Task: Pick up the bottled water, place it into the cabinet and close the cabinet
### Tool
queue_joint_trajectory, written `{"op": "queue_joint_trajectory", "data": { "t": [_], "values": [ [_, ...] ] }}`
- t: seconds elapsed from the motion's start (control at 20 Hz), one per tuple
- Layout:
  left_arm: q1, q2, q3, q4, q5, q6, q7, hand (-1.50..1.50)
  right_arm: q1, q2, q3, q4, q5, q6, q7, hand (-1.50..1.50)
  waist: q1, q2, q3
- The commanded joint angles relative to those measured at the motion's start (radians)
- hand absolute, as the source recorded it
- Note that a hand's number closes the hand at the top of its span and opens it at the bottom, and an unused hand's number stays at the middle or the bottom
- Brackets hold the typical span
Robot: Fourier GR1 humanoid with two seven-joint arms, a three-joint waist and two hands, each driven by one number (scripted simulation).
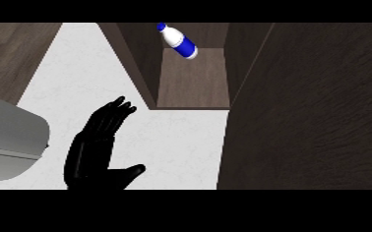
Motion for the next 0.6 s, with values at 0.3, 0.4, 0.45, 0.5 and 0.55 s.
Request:
{"op": "queue_joint_trajectory", "data": {
  "t": [0.3,0.4,0.45,0.5,0.55],
  "values": [
    [0.156,0.117,0.135,-0.115,0.144,-0.111,0.006,-1.5,-0.086,-0.081,0.233,-0.208,0.201,0.028,0.155,1.5,0.013,-0.003,-0.008],
    [0.199,0.137,0.138,-0.15,0.153,-0.111,0.015,-1.5,-0.108,-0.11,0.245,-0.203,0.207,0.035,0.182,1.5,0.029,-0.009,-0.01],
    [0.193,0.142,0.141,-0.157,0.146,-0.109,0.015,-1.5,-0.141,-0.104,0.261,-0.173,0.226,0.029,0.191,1.5,0.03,-0.008,-0.01],
    [0.207,0.153,0.161,-0.137,0.163,-0.135,0.006,-1.5,-0.162,-0.124,0.251,-0.21,0.206,0.04,0.191,1.5,0.036,-0.006,-0.012],
    [0.213,0.163,0.159,-0.146,0.167,-0.15,0.012,-1.5,-0.191,-0.108,0.283,-0.174,0.201,0.031,0.206,1.5,0.048,-0.001,-0.012]
  ]
}}
